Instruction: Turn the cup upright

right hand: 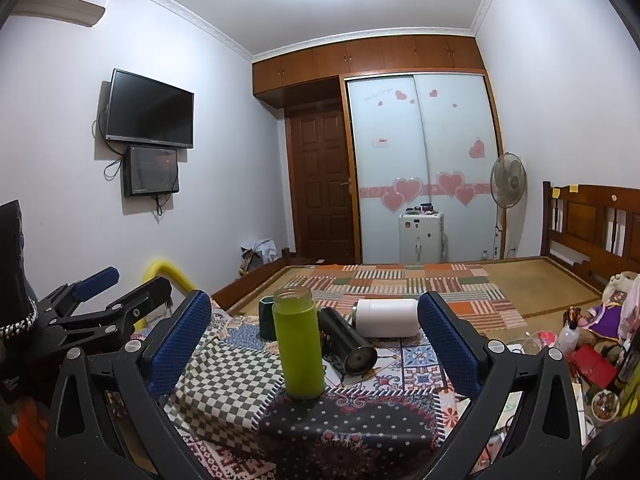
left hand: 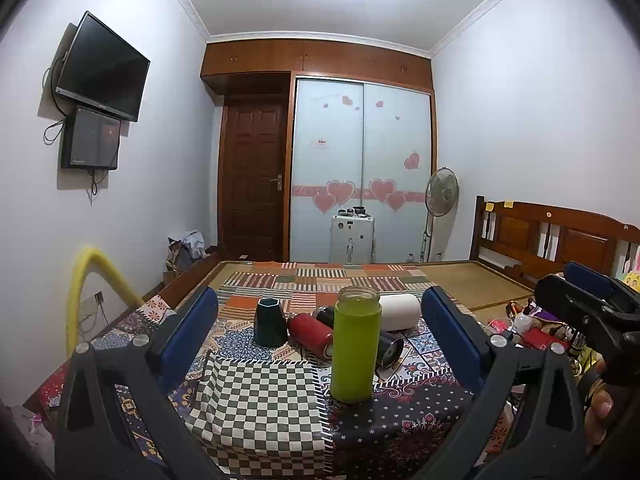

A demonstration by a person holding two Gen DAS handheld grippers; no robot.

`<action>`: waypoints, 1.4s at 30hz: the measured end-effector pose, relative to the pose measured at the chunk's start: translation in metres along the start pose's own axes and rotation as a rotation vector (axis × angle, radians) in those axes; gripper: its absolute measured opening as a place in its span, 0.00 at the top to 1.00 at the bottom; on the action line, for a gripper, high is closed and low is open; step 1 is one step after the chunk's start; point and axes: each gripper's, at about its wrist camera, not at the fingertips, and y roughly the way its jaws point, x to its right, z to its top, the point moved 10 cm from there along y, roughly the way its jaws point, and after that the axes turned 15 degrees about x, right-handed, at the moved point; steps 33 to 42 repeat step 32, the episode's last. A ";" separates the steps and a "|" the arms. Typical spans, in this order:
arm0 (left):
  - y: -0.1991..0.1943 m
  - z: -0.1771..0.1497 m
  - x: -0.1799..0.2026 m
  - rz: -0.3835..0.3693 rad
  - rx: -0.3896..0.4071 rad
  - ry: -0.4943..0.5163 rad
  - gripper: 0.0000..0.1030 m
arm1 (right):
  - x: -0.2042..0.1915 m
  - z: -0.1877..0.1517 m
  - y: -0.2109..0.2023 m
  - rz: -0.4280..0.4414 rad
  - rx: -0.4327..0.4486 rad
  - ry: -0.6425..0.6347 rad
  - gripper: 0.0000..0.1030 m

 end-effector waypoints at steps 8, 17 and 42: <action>0.000 0.000 0.002 -0.006 0.000 0.005 0.00 | 0.002 0.001 0.000 -0.002 0.004 0.002 0.00; 0.000 -0.001 0.002 -0.011 -0.002 0.002 0.00 | 0.005 0.000 -0.001 -0.003 0.007 0.007 0.00; 0.000 -0.007 0.003 -0.013 -0.030 0.001 0.00 | 0.007 -0.001 0.001 -0.004 0.001 0.015 0.00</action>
